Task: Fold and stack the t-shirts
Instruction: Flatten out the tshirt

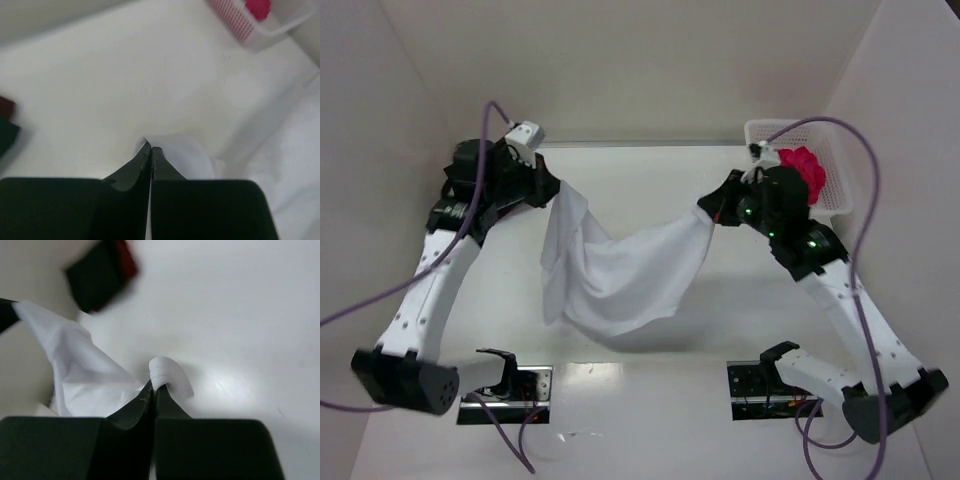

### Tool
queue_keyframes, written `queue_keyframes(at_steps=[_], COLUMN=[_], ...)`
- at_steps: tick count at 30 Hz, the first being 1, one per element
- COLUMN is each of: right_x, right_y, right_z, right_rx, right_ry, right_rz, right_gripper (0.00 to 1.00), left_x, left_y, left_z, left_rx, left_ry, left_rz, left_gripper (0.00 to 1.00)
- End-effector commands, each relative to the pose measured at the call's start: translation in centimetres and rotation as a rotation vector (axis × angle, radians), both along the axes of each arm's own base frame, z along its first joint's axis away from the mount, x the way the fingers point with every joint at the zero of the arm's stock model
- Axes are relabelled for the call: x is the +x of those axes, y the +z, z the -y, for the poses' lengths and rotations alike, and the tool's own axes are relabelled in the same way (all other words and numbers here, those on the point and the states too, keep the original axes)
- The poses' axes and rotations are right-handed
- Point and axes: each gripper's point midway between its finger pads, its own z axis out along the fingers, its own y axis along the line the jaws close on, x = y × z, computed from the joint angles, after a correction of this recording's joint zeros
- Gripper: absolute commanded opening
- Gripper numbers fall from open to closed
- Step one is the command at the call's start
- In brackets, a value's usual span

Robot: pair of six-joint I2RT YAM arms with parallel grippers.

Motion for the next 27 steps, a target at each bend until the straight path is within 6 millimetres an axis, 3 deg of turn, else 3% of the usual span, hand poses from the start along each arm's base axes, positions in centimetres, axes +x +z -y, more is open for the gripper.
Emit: queue_keyframes(at_steps=[1,4,5,7,8,10,11,13,15,18,20,23,27], right_x=[1.2,2.7,3.1,4.6,5.4,7.5,8.4,10.5,11.8,13.6,13.9,13.4,12.4], right_y=[-3.4,-4.5,-3.7,-3.1,-1.6,-0.5,2.0,4.0,8.3,12.1,14.7,18.2,21.8], right_z=[1.5,1.9,2.2,2.6,3.0,3.8,4.0,4.5,5.6,7.5,8.4,9.3,10.7], right_rx=[-0.040,-0.054,-0.054,-0.087,-0.095,-0.154,-0.162,-0.197,-0.218,-0.223,-0.196,-0.151,-0.139], right_ry=[-0.102,-0.126,-0.133,-0.149,-0.165,-0.200,-0.214,-0.265,-0.323,-0.414,-0.438,-0.452,-0.513], right_rz=[-0.066,-0.076,-0.052,-0.017,0.021,0.056,0.112,0.162,0.255,0.315,0.367,0.435,0.509], right_gripper=[0.00,0.00,0.00,0.00,0.00,0.00,0.00,0.00,0.00,0.00,0.00,0.00,0.00], left_x=[0.9,1.6,2.0,3.0,3.2,4.2,4.7,5.5,6.0,5.6,4.3,2.5,0.2], left_y=[-3.3,-3.8,-4.0,-2.7,-1.9,-0.6,1.2,3.8,6.6,9.6,12.0,14.5,16.6], left_z=[0.4,0.2,0.1,0.0,-0.1,-0.3,-0.4,-0.9,-1.8,-4.8,-6.9,-8.5,-10.0], left_rx=[-0.026,-0.033,-0.030,-0.033,-0.036,-0.031,-0.034,-0.034,-0.037,-0.031,-0.031,-0.032,-0.057], left_ry=[0.005,0.037,0.047,0.066,0.071,0.093,0.104,0.137,0.198,0.310,0.386,0.451,0.534], left_rz=[-0.089,-0.098,-0.099,-0.071,-0.055,-0.026,0.015,0.074,0.137,0.214,0.279,0.356,0.434], left_gripper=[0.00,0.00,0.00,0.00,0.00,0.00,0.00,0.00,0.00,0.00,0.00,0.00,0.00])
